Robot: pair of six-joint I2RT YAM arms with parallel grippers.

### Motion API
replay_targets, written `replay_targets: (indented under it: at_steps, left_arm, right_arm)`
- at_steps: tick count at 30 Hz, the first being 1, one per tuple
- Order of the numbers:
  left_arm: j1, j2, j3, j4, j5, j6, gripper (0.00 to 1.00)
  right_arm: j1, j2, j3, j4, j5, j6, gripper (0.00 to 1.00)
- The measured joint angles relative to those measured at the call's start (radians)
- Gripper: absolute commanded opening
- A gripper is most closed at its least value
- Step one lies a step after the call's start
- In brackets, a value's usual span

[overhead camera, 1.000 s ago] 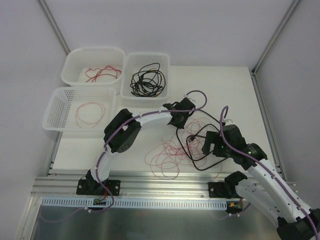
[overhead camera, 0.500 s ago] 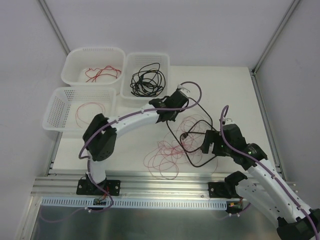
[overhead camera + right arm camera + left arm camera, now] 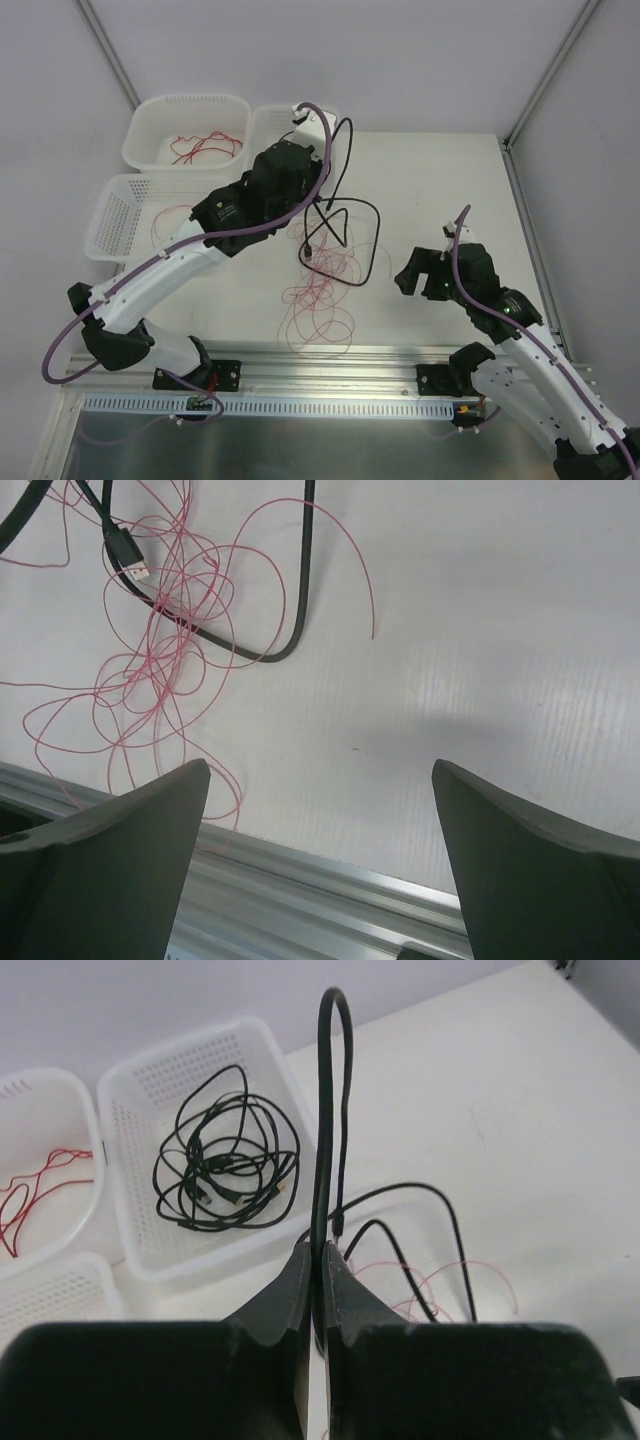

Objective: Untangle the cables

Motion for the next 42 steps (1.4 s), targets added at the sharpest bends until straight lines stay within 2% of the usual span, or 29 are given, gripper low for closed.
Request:
replay_targets:
  at_steps: [6, 10, 18, 24, 33, 36, 37, 39, 40, 42]
  left_arm:
    - [-0.021, -0.055, 0.048, -0.013, 0.032, -0.005, 0.00]
    - [-0.021, -0.091, 0.051, -0.037, 0.063, -0.021, 0.00]
    - [-0.021, -0.070, 0.087, -0.075, 0.088, -0.058, 0.00]
    - [-0.022, -0.010, 0.106, -0.096, 0.117, -0.080, 0.00]
    - [-0.041, 0.039, 0.154, -0.115, 0.163, -0.098, 0.00]
    - [-0.041, 0.039, 0.162, -0.115, 0.166, -0.110, 0.00]
    - [-0.041, 0.039, 0.162, -0.115, 0.166, -0.111, 0.00]
    - [-0.042, 0.039, 0.162, -0.116, 0.166, -0.113, 0.00]
    - [-0.043, 0.039, 0.162, -0.116, 0.166, -0.114, 0.11]
    - [-0.047, 0.039, 0.160, -0.115, 0.165, -0.115, 0.29]
  right_arm:
    - [0.000, 0.105, 0.048, 0.093, -0.104, 0.000, 0.97]
    - [0.005, 0.145, 0.074, 0.187, -0.230, -0.022, 0.94]
    - [0.101, 0.199, 0.230, 0.258, -0.429, -0.194, 0.92]
    - [0.160, 0.254, 0.328, 0.270, -0.494, -0.265, 0.89]
    - [0.223, 0.406, 0.340, 0.305, -0.491, -0.300, 0.83]
    - [0.229, 0.448, 0.340, 0.323, -0.484, -0.308, 0.72]
    - [0.229, 0.457, 0.340, 0.329, -0.483, -0.310, 0.58]
    - [0.231, 0.476, 0.340, 0.336, -0.484, -0.320, 0.45]
    - [0.232, 0.481, 0.340, 0.336, -0.485, -0.319, 0.32]
    - [0.234, 0.483, 0.348, 0.326, -0.485, -0.325, 0.17]
